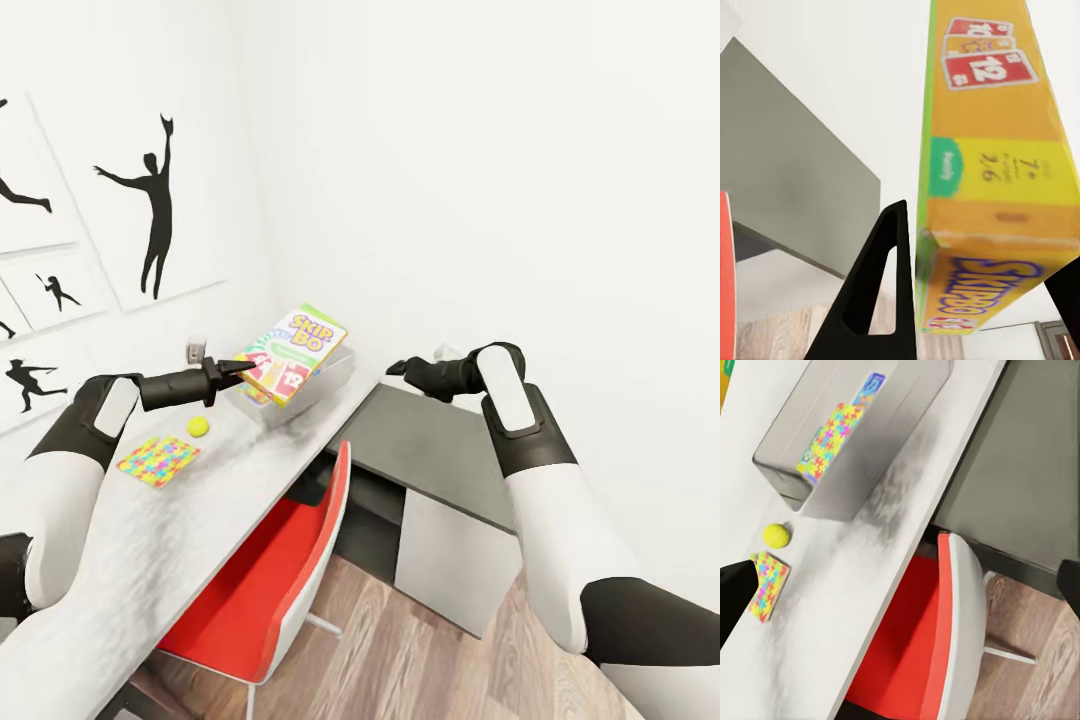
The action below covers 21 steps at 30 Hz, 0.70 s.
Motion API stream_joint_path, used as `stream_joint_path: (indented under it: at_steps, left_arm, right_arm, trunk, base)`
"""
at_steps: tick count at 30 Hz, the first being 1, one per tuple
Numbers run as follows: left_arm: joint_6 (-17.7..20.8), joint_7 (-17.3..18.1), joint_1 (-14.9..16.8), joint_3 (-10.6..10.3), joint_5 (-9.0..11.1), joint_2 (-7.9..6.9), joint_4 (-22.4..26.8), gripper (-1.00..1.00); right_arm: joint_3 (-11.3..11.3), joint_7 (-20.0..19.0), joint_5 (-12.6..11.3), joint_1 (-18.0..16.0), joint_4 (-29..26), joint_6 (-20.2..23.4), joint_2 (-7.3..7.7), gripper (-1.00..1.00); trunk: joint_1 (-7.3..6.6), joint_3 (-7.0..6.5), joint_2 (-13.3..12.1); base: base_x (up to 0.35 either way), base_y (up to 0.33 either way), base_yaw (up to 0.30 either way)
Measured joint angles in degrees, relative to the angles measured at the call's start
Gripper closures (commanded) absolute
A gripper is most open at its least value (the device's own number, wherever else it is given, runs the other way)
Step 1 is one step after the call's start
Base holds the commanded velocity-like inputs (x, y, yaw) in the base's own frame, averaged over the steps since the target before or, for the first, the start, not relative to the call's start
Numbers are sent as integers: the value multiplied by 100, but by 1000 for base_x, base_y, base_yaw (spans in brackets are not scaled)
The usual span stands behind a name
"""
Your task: Put all the toys in the child's room - the three board games (two on the bed and one on the table), the two jigsaw puzzles on the table, and the tennis ball on the table - inside the toy box on the table in the child's room.
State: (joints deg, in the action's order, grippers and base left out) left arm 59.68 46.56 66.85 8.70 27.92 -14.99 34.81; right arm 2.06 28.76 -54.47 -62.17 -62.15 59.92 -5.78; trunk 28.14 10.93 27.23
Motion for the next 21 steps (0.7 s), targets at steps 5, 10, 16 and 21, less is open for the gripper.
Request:
stream_joint_path:
  at_steps: [5,10,16,21]
  left_arm:
    - [-2,0,0,0,-5,2,1,100]
    - [-5,0,1,-1,-17,5,26,100]
    - [2,2,-2,3,13,11,38,100]
    - [3,-2,-2,-2,19,12,40,100]
  right_arm:
    - [14,13,25,0,-2,-1,-31,-100]
    - [21,12,36,0,3,-1,-29,-100]
    - [55,18,71,21,-14,-22,-34,-100]
    - [61,13,75,26,-24,-17,-31,-100]
  trunk:
    - [0,0,0]
    - [0,0,0]
    - [3,0,-1]
    - [3,0,-1]
  base:
    - [316,-42,140]
    - [296,-6,187]
    - [61,-1,24]
    - [5,0,2]
